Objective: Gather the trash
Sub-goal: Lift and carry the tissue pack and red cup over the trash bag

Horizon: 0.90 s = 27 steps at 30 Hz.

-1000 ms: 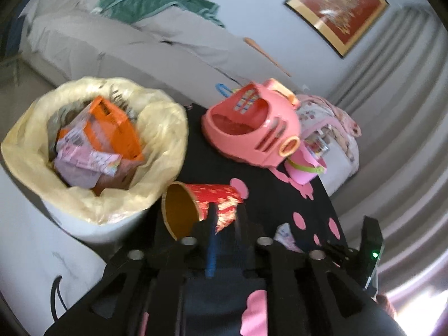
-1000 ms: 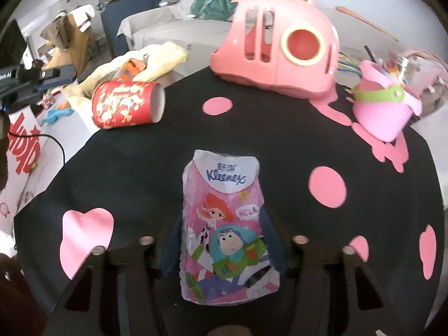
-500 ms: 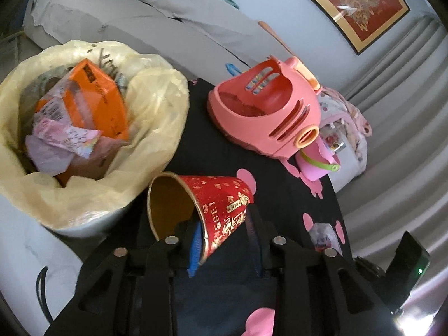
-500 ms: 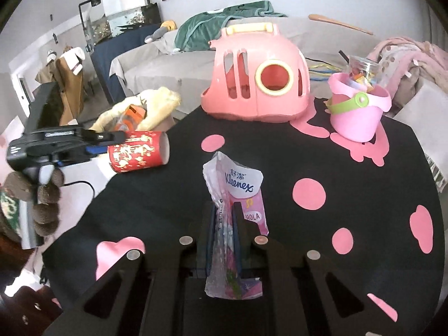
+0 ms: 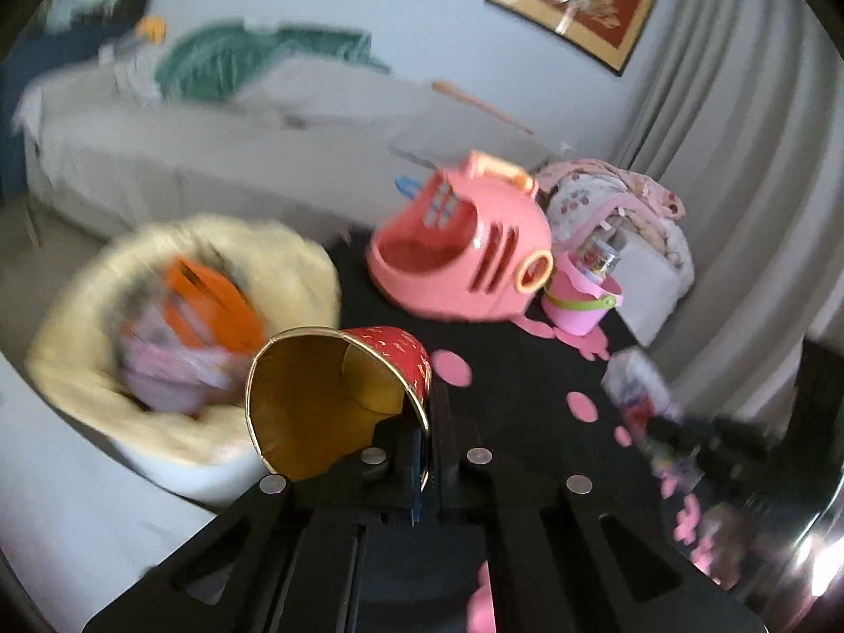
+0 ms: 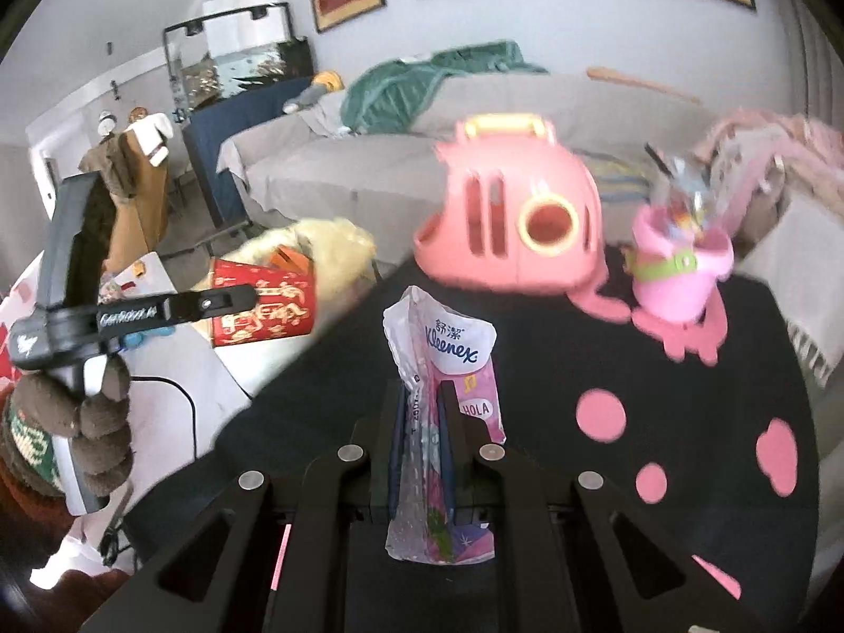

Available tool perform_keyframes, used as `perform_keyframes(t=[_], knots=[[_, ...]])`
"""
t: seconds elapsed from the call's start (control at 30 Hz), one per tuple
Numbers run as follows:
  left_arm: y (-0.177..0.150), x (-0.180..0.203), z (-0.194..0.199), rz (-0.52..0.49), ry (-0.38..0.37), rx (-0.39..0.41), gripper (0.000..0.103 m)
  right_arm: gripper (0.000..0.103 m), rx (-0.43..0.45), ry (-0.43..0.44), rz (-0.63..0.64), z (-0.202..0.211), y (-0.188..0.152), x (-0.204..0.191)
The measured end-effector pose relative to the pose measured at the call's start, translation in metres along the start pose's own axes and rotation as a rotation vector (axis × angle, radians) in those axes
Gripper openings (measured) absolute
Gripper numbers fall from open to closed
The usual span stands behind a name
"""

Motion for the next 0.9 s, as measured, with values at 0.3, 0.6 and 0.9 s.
perform_keyframes(t=[0.3,0.6,0.9], knots=[[0.035,0.006,0.119,-0.116,0.109,0.150,0.002,0.011,0.167,0.064,0.090,0.055,0.063,-0.069],[0.050,-0.022,0.180,-0.110,0.173,0.241,0.002,0.011,0.245,0.150,0.158,0.074,0.110,-0.135],[0.057,-0.079,0.157,-0.001,0.116,0.233,0.002,0.011,0.216,0.160,0.204,0.051,0.126,-0.167]])
Point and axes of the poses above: each gripper's, at about its wrist camera, not at the fingertips, and z roughly against the way its jaws point, x to its right, y to its top, the point moved 9 cm from there along -z, roughly the way its jaws point, and after that the axes turned 15 degrees about -y, right-handed, at the moved point
